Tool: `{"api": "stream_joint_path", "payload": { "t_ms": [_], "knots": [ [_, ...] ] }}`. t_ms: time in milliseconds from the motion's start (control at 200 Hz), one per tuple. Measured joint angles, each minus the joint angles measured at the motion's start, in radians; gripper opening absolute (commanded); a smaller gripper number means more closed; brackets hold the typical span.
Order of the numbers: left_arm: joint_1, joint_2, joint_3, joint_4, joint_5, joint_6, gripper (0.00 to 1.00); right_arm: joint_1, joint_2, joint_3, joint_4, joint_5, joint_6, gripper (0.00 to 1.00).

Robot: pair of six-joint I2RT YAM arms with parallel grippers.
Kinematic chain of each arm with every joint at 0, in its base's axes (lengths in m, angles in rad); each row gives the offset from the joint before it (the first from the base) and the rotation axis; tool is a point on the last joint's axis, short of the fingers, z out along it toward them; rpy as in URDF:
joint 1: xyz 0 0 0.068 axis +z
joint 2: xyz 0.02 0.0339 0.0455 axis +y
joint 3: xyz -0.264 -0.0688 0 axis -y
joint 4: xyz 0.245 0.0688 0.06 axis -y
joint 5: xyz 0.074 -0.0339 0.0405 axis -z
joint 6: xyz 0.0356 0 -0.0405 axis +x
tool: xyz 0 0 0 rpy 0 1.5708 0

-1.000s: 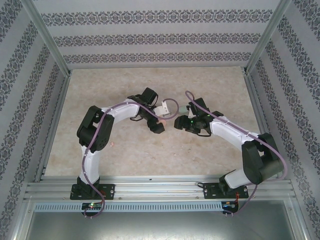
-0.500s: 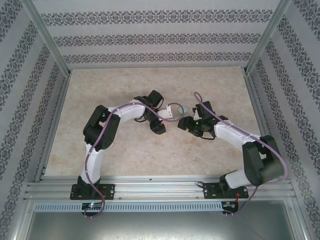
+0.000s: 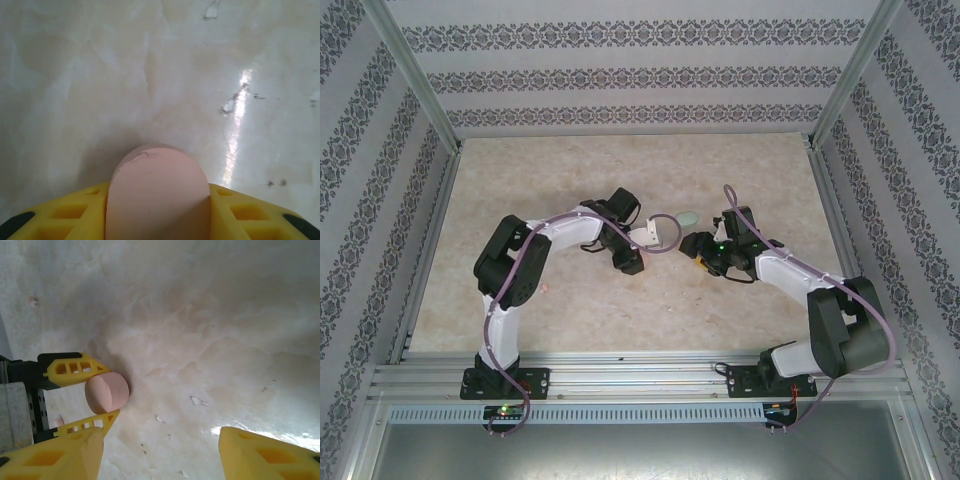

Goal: Insert wireless bluetooth earbuds into charging case

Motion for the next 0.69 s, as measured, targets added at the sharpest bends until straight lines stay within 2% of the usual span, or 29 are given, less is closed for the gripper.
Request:
{"api": "stream_joint_path", "payload": {
  "t_ms": [694],
  "knots": [
    [0.023, -0.197, -0.034, 0.016, 0.228, -0.084, 0.43, 0.100, 0.051, 0.026, 0.174, -0.131, 0.131, 0.65]
  ]
}}
